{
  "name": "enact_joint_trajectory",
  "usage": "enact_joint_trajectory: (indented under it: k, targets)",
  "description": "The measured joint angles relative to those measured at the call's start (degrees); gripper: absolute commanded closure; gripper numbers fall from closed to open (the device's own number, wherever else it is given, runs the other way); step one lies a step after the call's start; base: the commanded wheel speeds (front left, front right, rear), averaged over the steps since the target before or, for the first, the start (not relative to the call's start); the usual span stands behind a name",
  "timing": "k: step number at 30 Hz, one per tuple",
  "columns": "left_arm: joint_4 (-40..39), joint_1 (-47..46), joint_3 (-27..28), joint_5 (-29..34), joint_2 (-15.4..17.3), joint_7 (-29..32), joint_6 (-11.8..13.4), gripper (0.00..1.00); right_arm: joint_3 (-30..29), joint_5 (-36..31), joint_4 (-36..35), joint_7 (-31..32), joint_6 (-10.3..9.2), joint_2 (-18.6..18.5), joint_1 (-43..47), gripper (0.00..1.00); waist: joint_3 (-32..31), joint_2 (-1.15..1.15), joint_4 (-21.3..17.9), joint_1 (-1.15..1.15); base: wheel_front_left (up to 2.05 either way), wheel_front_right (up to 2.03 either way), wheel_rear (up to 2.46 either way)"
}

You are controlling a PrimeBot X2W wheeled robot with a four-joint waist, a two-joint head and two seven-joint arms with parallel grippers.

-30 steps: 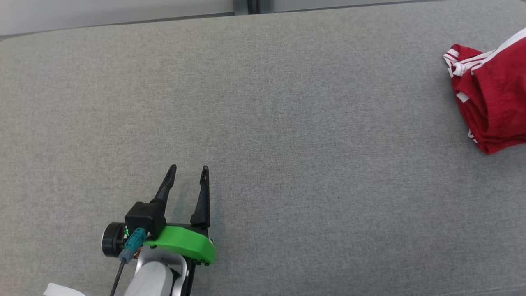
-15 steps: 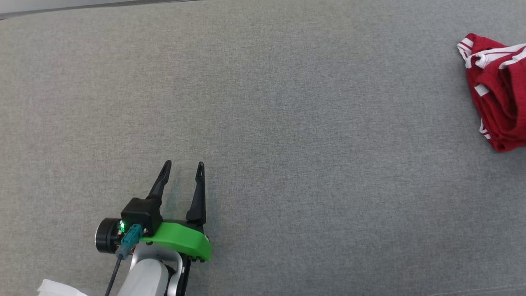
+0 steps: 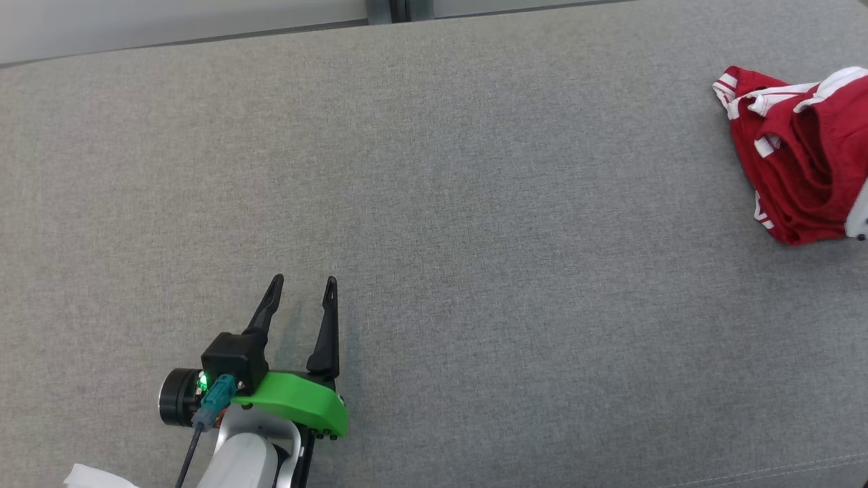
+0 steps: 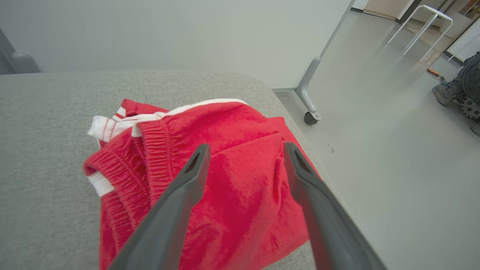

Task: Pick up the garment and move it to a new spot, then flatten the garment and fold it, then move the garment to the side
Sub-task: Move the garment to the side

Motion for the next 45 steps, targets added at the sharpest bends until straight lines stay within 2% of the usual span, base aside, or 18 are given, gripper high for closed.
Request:
enact_joint_trajectory:
  k: [10, 15, 20, 24, 32, 38, 45]
  targets:
    - [1.25, 1.91, 4.57, -1.97, -0.11, -1.12, 2.81, 0.00, 11.29, 4.61, -1.32, -2.60, 0.01, 10.34, 0.42, 0.00, -6.39, 0.00, -0.88, 0.00, 0.00, 0.00, 0.00]
    - [2.55, 4.05, 6.62, -2.83, -0.51, -1.32, 2.87, 0.00, 17.27, 9.32, -9.73, -2.81, 0.00, 14.55, 6.46, 0.00, -10.31, 0.00, -0.72, 0.00, 0.00, 0.00, 0.00]
    - [2.46, 6.76, 8.01, -3.26, -1.24, -1.33, 2.65, 0.00, 20.06, 15.38, -20.23, -2.82, 0.00, 16.68, 16.04, 0.00, -13.99, 0.00, 0.10, 0.00, 0.00, 0.00, 0.00]
    - [2.03, 8.79, 8.92, -4.32, -1.72, -1.38, 1.25, 0.00, 20.70, 18.80, -29.98, -2.83, 0.00, 18.12, 24.92, 0.00, -16.24, 0.00, 1.52, -0.01, 0.00, 0.00, 0.00]
    - [3.35, 11.67, 8.87, -4.63, -2.23, -1.40, 0.24, 0.00, 19.04, 17.83, -47.60, -2.83, 0.00, 21.06, 43.05, 0.00, -19.09, 0.00, 5.03, -0.01, 0.00, 0.00, 0.00]
    - [3.94, 12.05, 7.81, -4.63, -2.56, -1.40, 0.51, 0.00, 18.87, 19.79, -53.90, -2.83, 0.00, 21.64, 51.55, 0.00, -19.51, 0.00, 5.62, -0.01, 0.00, 0.00, 0.00]
    - [3.85, 12.07, 6.79, -4.31, -2.74, -1.40, 0.99, 0.00, 21.58, 22.72, -57.83, -1.97, 0.00, 21.68, 54.75, 0.00, -19.27, 0.00, 5.07, -0.01, 0.00, 0.00, 0.00]
